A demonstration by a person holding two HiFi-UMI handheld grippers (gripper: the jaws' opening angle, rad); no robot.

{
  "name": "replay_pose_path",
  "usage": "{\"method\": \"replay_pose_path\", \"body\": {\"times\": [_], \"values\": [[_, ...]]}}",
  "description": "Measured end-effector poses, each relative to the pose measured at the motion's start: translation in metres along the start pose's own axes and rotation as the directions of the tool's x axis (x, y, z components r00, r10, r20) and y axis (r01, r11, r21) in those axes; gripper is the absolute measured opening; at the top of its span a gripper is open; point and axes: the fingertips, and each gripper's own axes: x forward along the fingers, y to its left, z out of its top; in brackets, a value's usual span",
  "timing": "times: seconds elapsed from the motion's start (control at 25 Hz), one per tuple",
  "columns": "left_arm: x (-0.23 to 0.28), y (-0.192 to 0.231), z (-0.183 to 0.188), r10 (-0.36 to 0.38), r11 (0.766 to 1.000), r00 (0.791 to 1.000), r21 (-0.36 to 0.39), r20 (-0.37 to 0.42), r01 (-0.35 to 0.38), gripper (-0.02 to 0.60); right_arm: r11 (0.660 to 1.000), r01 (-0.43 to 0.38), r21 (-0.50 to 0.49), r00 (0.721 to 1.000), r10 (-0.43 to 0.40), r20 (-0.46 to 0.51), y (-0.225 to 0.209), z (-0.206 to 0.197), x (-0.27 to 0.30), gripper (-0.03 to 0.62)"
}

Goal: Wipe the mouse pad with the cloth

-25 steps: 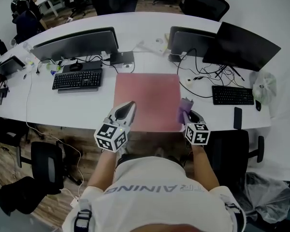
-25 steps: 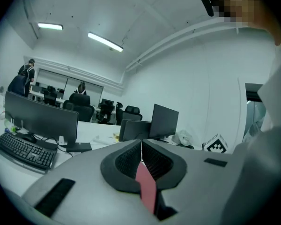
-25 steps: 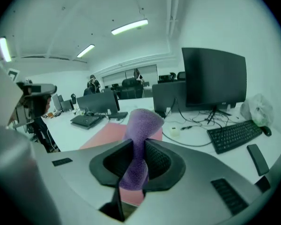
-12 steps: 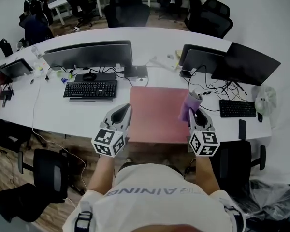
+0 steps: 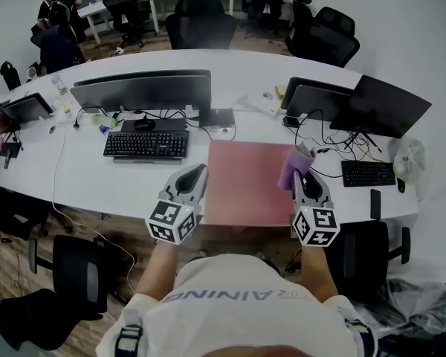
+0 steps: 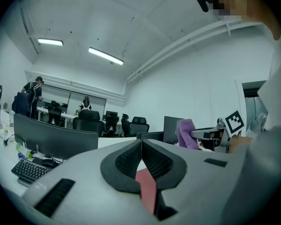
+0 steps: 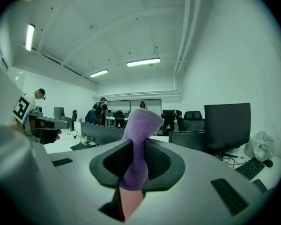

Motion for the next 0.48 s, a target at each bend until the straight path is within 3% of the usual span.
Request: {"method": "replay_pose_path", "body": {"times": [0.48], "values": [[0.016, -0.005, -0.003, -0.034, 0.999, 0.999, -0.017, -0.009, 0.034, 0.032, 1.0, 0.008, 0.027, 1.0, -0.007, -0.012, -0.009, -0.003, 0.008, 0.091]]}}
